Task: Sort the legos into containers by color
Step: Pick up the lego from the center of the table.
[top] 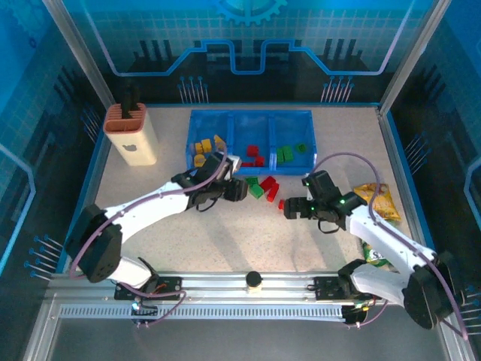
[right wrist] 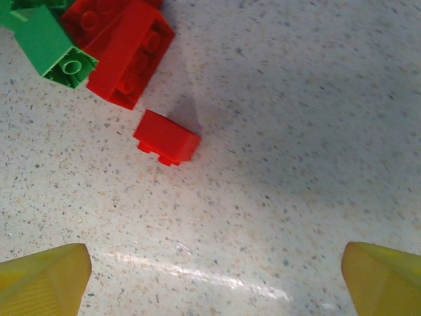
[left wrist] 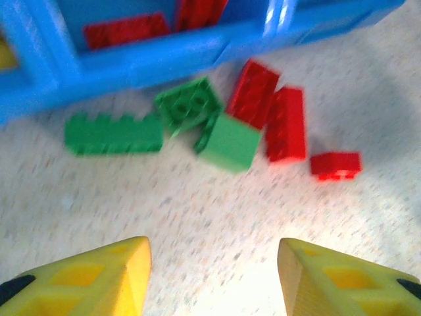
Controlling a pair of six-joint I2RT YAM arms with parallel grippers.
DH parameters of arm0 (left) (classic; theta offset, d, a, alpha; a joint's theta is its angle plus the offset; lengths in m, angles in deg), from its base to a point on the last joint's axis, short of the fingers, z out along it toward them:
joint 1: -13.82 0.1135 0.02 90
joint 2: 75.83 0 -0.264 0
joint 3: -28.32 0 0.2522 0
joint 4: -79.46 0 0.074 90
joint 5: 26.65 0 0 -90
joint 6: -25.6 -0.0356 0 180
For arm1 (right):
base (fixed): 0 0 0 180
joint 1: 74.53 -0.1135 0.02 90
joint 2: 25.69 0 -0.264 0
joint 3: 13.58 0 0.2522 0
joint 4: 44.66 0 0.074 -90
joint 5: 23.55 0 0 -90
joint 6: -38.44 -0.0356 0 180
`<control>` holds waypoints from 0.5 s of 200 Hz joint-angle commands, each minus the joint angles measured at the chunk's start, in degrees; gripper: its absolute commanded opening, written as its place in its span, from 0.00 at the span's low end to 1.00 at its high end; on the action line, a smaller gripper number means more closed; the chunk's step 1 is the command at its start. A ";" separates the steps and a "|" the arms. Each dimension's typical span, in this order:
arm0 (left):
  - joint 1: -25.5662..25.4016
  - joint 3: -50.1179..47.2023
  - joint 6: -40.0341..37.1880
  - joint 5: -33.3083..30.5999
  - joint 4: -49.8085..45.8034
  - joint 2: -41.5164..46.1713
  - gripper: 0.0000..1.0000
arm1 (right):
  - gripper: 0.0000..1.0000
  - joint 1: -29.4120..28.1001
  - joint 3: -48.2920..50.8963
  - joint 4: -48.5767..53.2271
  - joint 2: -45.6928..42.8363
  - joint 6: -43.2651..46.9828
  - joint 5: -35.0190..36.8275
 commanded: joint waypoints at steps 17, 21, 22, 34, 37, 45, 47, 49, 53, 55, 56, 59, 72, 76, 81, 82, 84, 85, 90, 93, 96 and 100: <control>0.07 -10.70 5.69 -2.07 3.12 9.07 0.55 | 0.90 -2.28 -5.56 -2.73 9.27 1.69 0.12; 0.11 -11.54 5.88 -2.23 2.88 9.69 0.55 | 0.89 -2.52 -6.06 -2.82 10.42 1.71 0.20; 0.13 -11.71 5.96 -2.28 2.80 9.81 0.55 | 0.88 -2.58 -6.18 -2.82 10.73 1.71 0.18; 0.04 -13.98 6.44 -2.88 2.03 11.74 0.55 | 0.85 -2.95 -7.38 -3.45 14.24 1.89 0.16; -0.01 -14.52 6.53 -3.03 1.83 12.22 0.55 | 0.85 -2.98 -7.53 -3.62 14.77 1.95 0.16; 0.01 -15.99 6.88 -3.72 1.56 13.59 0.55 | 0.82 -2.96 -8.40 -4.14 16.98 2.11 0.14; -0.01 -16.29 6.97 -3.89 1.50 13.98 0.55 | 0.81 -2.94 -8.58 -4.19 17.54 2.14 0.22; -0.01 -16.69 7.10 -3.95 1.49 14.35 0.55 | 0.80 -2.98 -8.80 -4.22 17.88 2.19 0.13; -0.01 -17.36 7.23 -4.14 1.50 15.12 0.55 | 0.79 -2.93 -9.15 -4.27 19.05 2.23 0.06; -0.01 -17.64 7.32 -4.19 1.49 15.55 0.55 | 0.79 -2.98 -9.23 -4.31 19.47 2.28 0.04; -0.01 -17.79 7.38 -4.19 1.49 15.68 0.55 | 0.78 -2.99 -9.25 -4.31 19.70 2.30 0.06; -0.01 -18.24 7.57 -4.37 1.49 16.25 0.55 | 0.78 -3.00 -9.23 -4.44 20.34 2.27 0.02; -0.01 -19.74 7.78 -4.68 1.27 18.33 0.55 | 0.76 -3.08 -11.24 -4.85 22.87 2.36 -0.19; -0.01 -20.06 7.78 -4.75 1.18 18.85 0.55 | 0.75 -3.08 -11.57 -4.91 23.57 2.43 -0.17; -0.01 -20.47 7.83 -5.04 1.03 19.40 0.55 | 0.75 -3.08 -11.88 -5.01 24.34 2.47 -0.05; -0.01 -20.52 7.85 -5.09 0.99 19.50 0.55 | 0.74 -3.08 -11.94 -5.02 24.59 2.44 -0.03; -0.01 -20.61 7.87 -5.13 0.92 19.61 0.55 | 0.74 -3.08 -12.03 -5.02 24.94 2.42 0.04; 0.03 -20.68 7.87 -5.23 0.94 19.74 0.55 | 0.73 -3.08 -12.06 -5.02 25.11 2.42 0.05; 0.03 -21.04 7.88 -5.43 0.79 20.22 0.55 | 0.72 -3.16 -12.37 -5.11 25.91 2.37 0.10; -0.01 -21.16 7.88 -5.61 0.78 20.47 0.55 | 0.71 -3.14 -12.48 -5.07 26.31 2.33 0.08; 0.03 -21.39 7.88 -5.67 0.75 20.71 0.55 | 0.70 -3.21 -12.60 -5.18 26.73 2.30 0.04; 0.00 -21.60 7.88 -5.88 0.70 20.93 0.55 | 0.70 -3.30 -12.77 -5.32 27.30 2.20 -0.04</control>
